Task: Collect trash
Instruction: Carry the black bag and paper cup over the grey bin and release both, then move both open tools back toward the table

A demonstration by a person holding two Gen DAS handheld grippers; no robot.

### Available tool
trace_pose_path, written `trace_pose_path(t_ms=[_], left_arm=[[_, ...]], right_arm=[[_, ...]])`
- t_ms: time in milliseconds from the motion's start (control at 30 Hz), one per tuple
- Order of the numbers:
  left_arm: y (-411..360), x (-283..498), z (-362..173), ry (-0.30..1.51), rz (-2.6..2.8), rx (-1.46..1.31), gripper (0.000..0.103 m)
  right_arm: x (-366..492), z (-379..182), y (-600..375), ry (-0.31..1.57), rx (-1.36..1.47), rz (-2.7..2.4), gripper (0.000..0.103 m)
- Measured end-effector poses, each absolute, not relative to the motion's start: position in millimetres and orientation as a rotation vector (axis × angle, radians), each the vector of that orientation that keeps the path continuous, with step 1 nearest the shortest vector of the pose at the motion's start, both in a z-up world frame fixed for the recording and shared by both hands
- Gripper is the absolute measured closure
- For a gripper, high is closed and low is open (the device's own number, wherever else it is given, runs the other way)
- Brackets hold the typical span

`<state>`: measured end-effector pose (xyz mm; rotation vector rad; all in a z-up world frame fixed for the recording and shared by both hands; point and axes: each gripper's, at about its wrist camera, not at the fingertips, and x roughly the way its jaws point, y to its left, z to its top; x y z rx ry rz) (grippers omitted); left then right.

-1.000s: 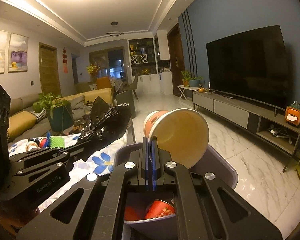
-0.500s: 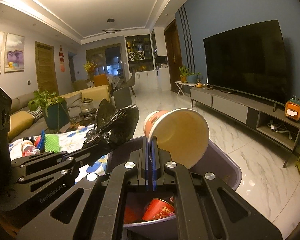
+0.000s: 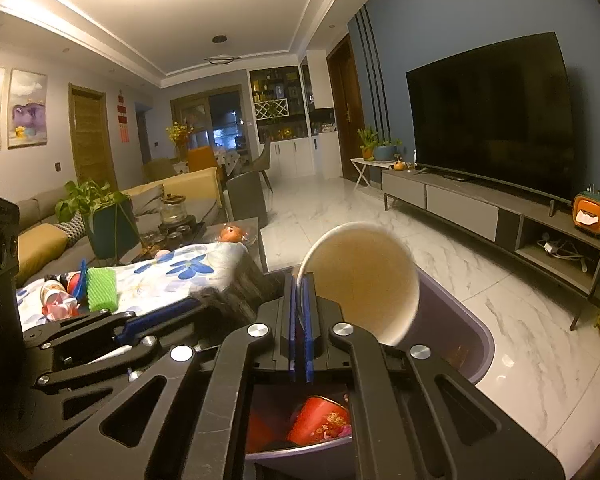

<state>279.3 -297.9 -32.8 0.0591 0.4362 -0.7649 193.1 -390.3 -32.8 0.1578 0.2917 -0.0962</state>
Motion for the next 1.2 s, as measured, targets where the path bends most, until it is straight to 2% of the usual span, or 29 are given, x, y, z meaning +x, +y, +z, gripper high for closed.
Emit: trace_pose_path(t_ms=[33,67,133,200,267,333,433,533,667,1200], left_arm=[[-295.9,279.9,-33.2,0.439,-0.771,0.051,0.070],[-293.5,279.6,-33.2,0.437,-0.778,0.039,0.066],[-288.2,277.7,-32.3,0.417,-0.767,0.028,0.050],[-281.0,276.7,-31.9,0.405,-0.758,0.016,0.043],[-272.4,276.7,-31.5,0.403,-0.752,0.000,0.037],[-260.6,276.4,-30.9,0.397,-0.730,-0.025,0.028],[-243.9,274.7,-30.1,0.391,-0.681,-0.061,0.023],[-226.9,269.2,-28.6,0.380,-0.635,-0.078,0.018],[-199.5,259.4,-27.9,0.360,-0.540,-0.082,0.017],[-61.7,238.8,-44.0,0.363,-0.172,-0.120,0.016]], right_arm=[[192.7,-33.7,-390.4,0.291,0.160,-0.097,0.093],[192.7,-34.2,-390.0,0.291,0.161,-0.100,0.093],[192.6,-35.9,-391.2,0.296,0.165,-0.101,0.093],[192.3,-36.6,-390.5,0.299,0.172,-0.101,0.089],[189.5,-36.0,-389.6,0.291,0.183,-0.105,0.070],[186.7,-35.5,-389.8,0.285,0.191,-0.105,0.069],[183.4,-35.6,-388.2,0.287,0.206,-0.107,0.067],[176.9,-34.5,-382.2,0.274,0.207,-0.113,0.056],[168.0,-32.6,-371.3,0.254,0.195,-0.120,0.050],[157.7,-30.2,-287.9,0.210,0.159,-0.022,0.047]])
